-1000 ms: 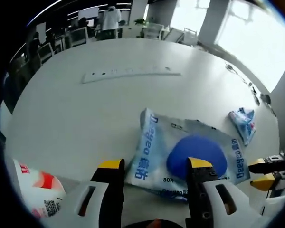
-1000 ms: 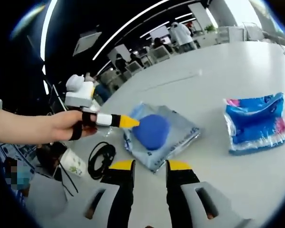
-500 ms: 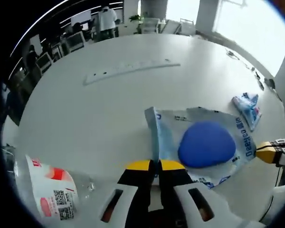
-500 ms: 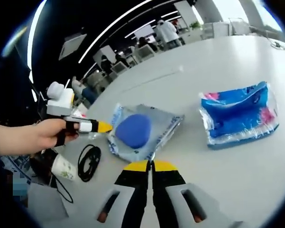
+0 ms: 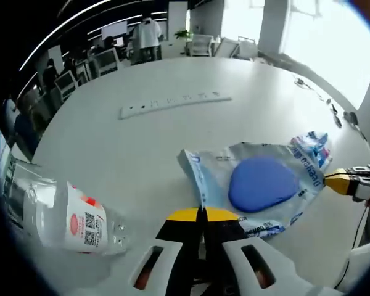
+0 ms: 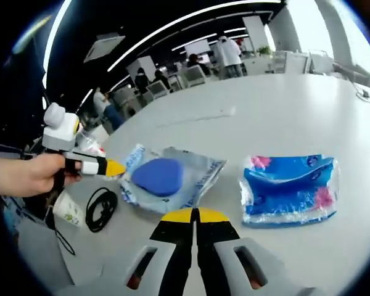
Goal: Arrange the tabletop items into an orderly group along one side of the table until the central work area is clear of visible clutter.
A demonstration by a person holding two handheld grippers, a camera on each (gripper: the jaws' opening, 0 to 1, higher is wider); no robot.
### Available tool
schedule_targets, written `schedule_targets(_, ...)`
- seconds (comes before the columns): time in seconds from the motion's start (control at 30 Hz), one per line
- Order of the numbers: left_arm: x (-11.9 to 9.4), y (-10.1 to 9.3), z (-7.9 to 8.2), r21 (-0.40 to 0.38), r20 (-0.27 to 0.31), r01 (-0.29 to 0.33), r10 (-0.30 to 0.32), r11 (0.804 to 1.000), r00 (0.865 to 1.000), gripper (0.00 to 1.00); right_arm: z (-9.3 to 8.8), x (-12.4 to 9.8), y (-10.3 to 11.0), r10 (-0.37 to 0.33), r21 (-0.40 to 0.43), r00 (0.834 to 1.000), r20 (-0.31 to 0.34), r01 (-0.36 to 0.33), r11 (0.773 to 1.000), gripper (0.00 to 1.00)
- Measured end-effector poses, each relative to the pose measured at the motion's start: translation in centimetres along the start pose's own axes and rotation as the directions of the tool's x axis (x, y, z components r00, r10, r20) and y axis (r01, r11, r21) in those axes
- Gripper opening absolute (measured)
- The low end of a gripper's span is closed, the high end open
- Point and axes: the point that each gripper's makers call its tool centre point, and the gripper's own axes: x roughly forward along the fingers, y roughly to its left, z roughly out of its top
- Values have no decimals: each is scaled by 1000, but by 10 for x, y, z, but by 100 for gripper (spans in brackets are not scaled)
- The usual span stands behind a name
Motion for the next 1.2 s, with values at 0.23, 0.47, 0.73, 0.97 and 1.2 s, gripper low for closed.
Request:
schedule_targets(0.23, -2, -4, -3, -45, 19, -8, 8, 999, 1000, 0, 13, 3, -7, -5, -51, 1000, 4, 5, 999, 0)
schedule_targets(0.47, 11, -12, 2, -15, 13, 1, 0, 1000, 1000, 0, 3, 4, -22, -32, -109, 999, -38, 28, 994, 0)
schedule_targets(0.73, 17, -18, 0, -20, 4, 9, -9, 1000, 1000, 0, 3, 5, -28, -40, -106, 998, -40, 35, 994, 0)
schedule_targets(0.97, 21, -18, -4, -37, -8, 16, -16, 999, 1000, 0, -2, 8, -30, -47, -97, 997, -57, 41, 994, 0)
schedule_targets(1.2, 24, -21, -8, -44, -22, 26, -27, 999, 999, 0, -13, 8, -35, -63, -100, 994, -87, 54, 993, 0)
